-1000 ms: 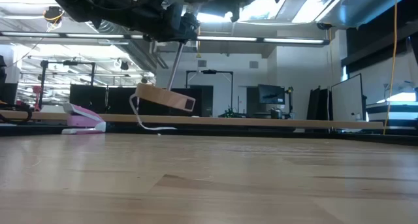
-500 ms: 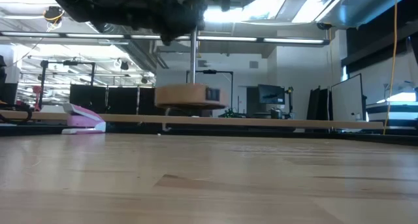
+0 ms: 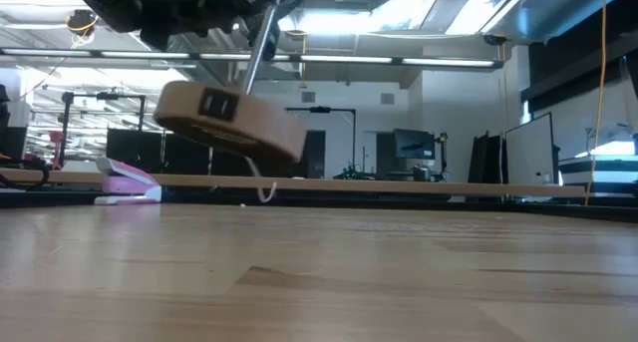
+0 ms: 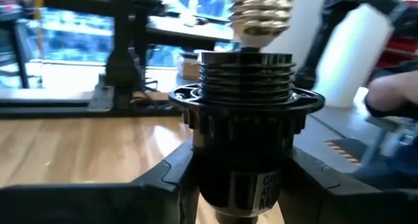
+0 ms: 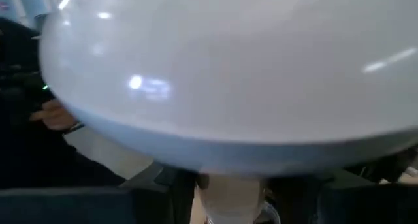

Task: Screw lightbulb
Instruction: Remove the white lightbulb from the brown lamp

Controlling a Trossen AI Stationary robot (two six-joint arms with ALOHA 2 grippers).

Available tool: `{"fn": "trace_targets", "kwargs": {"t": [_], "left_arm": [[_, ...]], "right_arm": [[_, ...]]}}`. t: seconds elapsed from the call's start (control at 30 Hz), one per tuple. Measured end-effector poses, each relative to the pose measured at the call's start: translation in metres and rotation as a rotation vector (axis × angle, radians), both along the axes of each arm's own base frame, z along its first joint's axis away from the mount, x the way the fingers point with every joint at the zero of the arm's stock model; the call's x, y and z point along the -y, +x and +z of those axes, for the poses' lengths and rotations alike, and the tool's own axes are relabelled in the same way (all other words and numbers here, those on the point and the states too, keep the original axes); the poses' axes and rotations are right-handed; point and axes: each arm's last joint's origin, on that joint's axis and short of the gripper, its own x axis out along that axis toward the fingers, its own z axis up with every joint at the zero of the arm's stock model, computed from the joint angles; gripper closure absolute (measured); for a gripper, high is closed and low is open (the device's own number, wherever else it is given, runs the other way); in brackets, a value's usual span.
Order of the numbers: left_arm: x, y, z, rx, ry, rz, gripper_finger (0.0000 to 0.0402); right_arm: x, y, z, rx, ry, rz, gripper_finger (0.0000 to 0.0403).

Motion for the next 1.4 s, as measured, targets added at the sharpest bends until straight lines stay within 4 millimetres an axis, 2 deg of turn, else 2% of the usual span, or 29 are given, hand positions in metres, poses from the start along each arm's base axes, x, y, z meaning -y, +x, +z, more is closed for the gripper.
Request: {"fn": "trace_targets", "kwargs": {"t": [0.13, 0.27, 0.4, 0.57, 0.77, 0.93, 1.2, 1.4], "left_arm": [[-0.004, 0.001, -0.003, -0.021, 0.026, 0.107, 0.0254], [-0.009, 0.001, -0.006, -0.04, 0.118, 0.284, 0.0259], [-0.013, 0.003, -0.006, -0.017, 0.173, 0.404, 0.026], [-0.016, 0.009, -0.009, 0.087, 0.203, 0.436, 0.026], [-0.023, 0.012, -0.04, 0.067, 0.178, 0.47, 0.0259], [-0.022, 0.014, -0.058, 0.013, 0.201, 0.453, 0.025], [-0.024, 0.015, -0.06, -0.003, 0.212, 0.457, 0.0244], [-0.025, 0.014, -0.059, -0.002, 0.205, 0.468, 0.0203]], "right_arm": [[0.0, -0.008, 0.006, -0.045, 0.026, -0.054, 0.0244], [0.001, -0.029, 0.016, -0.127, -0.013, -0.203, 0.0244], [0.001, -0.046, 0.018, -0.23, -0.076, -0.373, 0.0244], [-0.009, -0.049, 0.01, -0.296, -0.158, -0.486, 0.0244], [-0.021, -0.049, -0.01, -0.346, -0.177, -0.526, 0.0244], [-0.029, -0.05, -0.018, -0.371, -0.195, -0.554, 0.0244], [-0.031, -0.053, -0.022, -0.429, -0.195, -0.573, 0.0244], [-0.03, -0.059, -0.022, -0.474, -0.177, -0.59, 0.0244]]}}
